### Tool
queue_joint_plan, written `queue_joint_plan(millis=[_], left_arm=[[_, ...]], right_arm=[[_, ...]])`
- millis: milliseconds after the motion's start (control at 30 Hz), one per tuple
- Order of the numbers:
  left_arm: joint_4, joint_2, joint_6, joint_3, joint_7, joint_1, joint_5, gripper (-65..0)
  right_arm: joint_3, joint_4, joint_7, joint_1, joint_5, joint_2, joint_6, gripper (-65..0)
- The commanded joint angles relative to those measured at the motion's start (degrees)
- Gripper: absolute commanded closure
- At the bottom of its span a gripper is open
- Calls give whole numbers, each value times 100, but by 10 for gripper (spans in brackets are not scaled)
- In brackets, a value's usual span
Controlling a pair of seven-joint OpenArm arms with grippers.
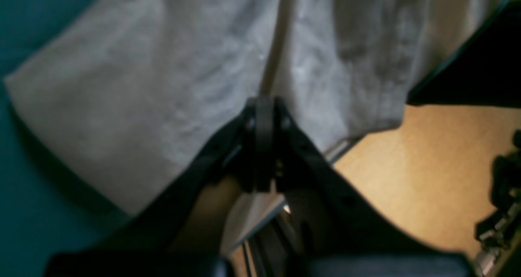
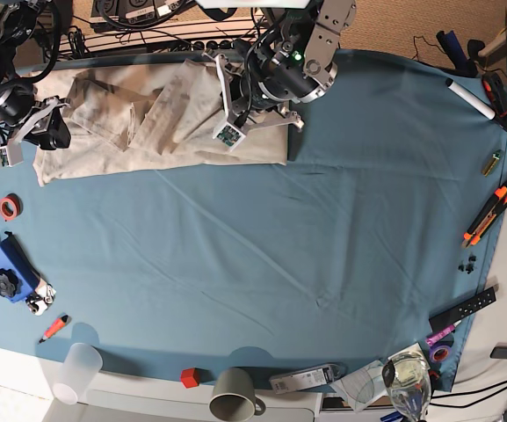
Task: Fold the T-shirt properly
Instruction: 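Fold the strip end over toward the right gripper and release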
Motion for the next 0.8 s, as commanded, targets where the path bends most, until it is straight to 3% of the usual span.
queue_joint_plan(millis=[0,200,300,433,533,767], left_arm=[[-236,149,-52,109,-66,170,50,0],[-1333,181,-256,109,-330,166,-48,0],[-1401,184,-428,111,-151,98,-350,0],[-1224,179,-444,122,83,-96,-1150,0],[-1198,179,-717,168,210,-254,-1853,0],[-1193,177,-726,291,186,-396,-1904,0]], right_arm=[[59,90,151,17,94,118,37,-174],[59,90,149,20,96,118,37,-174],[61,90,151,17,92,118,37,-174],[61,90,173,33,96,118,37,-174],[61,90,190,33,96,118,37,-174],[61,90,221,35,96,118,37,-174]])
